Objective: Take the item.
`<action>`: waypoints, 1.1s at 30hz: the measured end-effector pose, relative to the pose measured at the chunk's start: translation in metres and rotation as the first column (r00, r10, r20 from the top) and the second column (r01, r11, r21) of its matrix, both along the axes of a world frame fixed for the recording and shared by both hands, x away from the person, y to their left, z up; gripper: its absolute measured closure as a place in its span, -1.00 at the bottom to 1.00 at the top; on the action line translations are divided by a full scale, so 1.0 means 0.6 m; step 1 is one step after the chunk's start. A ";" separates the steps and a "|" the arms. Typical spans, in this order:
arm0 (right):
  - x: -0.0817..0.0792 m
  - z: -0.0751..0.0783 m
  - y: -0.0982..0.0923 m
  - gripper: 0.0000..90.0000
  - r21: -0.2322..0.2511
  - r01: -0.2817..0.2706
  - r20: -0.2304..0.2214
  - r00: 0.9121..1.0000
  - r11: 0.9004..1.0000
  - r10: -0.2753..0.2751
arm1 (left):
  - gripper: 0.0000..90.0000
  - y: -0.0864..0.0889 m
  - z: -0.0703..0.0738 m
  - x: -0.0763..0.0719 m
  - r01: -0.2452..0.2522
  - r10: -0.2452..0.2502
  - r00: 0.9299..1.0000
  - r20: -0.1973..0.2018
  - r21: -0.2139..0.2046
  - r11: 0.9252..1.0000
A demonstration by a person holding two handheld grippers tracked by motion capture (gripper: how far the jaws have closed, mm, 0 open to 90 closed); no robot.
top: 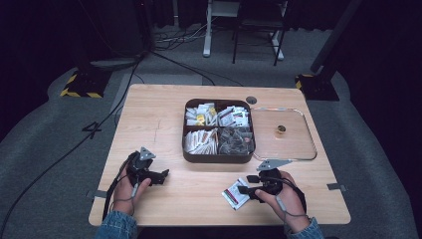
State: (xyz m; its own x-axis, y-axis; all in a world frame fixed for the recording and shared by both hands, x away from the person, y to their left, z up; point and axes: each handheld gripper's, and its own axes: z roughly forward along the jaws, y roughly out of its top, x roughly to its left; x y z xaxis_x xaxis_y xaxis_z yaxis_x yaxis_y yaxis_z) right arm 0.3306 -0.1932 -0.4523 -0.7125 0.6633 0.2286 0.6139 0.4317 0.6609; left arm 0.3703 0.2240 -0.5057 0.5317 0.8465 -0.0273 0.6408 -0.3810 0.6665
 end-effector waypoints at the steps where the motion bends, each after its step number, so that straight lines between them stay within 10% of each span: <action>1: 0.002 0.002 -0.005 -0.11 0.003 0.013 0.020 1.000 1.000 -0.013 | -0.99 0.000 0.000 0.000 0.000 0.000 1.000 0.000 0.000 1.000; 16: 0.025 0.028 -0.030 -0.13 0.058 -0.004 0.138 0.990 0.998 -0.004 | -0.99 0.000 0.000 0.000 -0.002 0.002 1.000 0.000 -0.001 1.000; 33: 0.035 0.027 -0.131 -0.24 -0.035 0.118 0.159 0.981 0.992 -0.111 | -0.99 0.000 0.000 0.000 -0.002 0.002 1.000 0.000 -0.001 1.000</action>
